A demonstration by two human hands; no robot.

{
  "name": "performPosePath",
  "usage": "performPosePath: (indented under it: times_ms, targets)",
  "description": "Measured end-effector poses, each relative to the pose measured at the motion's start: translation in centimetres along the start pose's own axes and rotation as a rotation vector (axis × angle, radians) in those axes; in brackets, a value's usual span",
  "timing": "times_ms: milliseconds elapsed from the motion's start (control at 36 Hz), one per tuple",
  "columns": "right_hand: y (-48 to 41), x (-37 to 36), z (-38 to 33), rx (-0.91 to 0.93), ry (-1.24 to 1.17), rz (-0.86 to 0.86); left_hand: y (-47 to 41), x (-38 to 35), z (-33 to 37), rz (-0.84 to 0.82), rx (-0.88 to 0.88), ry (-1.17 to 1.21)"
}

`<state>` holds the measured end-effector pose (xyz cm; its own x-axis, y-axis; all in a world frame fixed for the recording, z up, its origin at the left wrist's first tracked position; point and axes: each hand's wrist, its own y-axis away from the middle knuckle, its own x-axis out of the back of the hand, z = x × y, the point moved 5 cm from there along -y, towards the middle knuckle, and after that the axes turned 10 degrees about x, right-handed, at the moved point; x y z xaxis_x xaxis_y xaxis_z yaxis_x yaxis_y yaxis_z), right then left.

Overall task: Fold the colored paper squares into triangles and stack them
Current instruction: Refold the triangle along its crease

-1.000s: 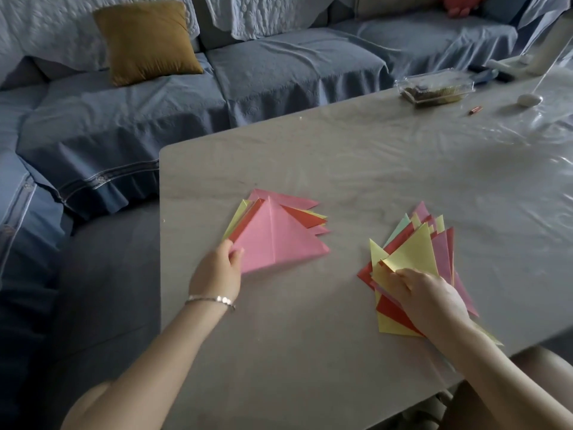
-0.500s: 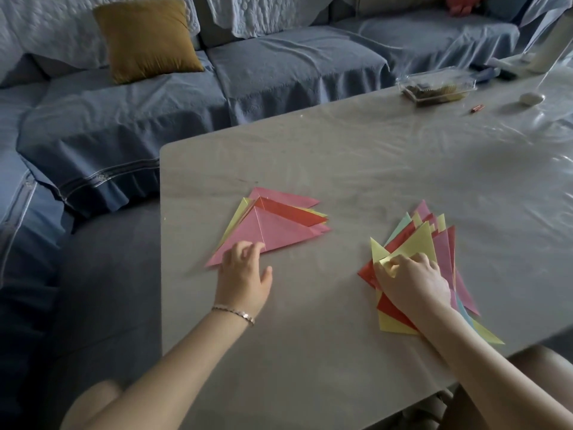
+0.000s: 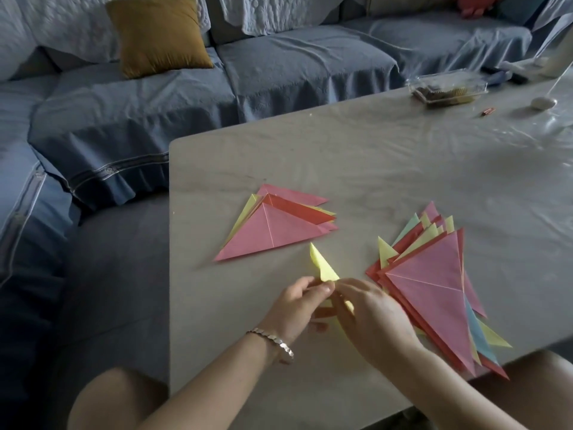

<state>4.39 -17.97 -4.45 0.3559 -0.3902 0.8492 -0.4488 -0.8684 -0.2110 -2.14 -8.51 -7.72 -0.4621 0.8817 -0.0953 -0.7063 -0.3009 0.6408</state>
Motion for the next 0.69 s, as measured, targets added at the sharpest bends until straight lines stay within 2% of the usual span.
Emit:
performPosePath:
  times_ms: [139, 194, 389, 611, 694]
  targets:
    - [0.8, -3.0, 0.0, -0.03, -0.211, -0.343, -0.7, 2.4, -0.8, 0.248, 0.001, -0.261]
    - [1.1, -3.3, 0.3, -0.038, -0.199, -0.394, -0.9, 3.5, -0.8, 0.326, -0.008, -0.391]
    - [1.7, -3.8, 1.0, 0.004, -0.185, -0.404, -2.2, 4.7, 0.1, 0.389, -0.004, -0.561]
    - [1.3, -2.6, 1.8, 0.144, -0.034, -0.278, -3.1, 5.6, 4.7, 0.43, -0.219, -0.986]
    - [1.1, -3.7, 2.1, 0.218, 0.023, -0.304, -4.3, 6.2, 5.9, 0.411, -0.241, -1.11]
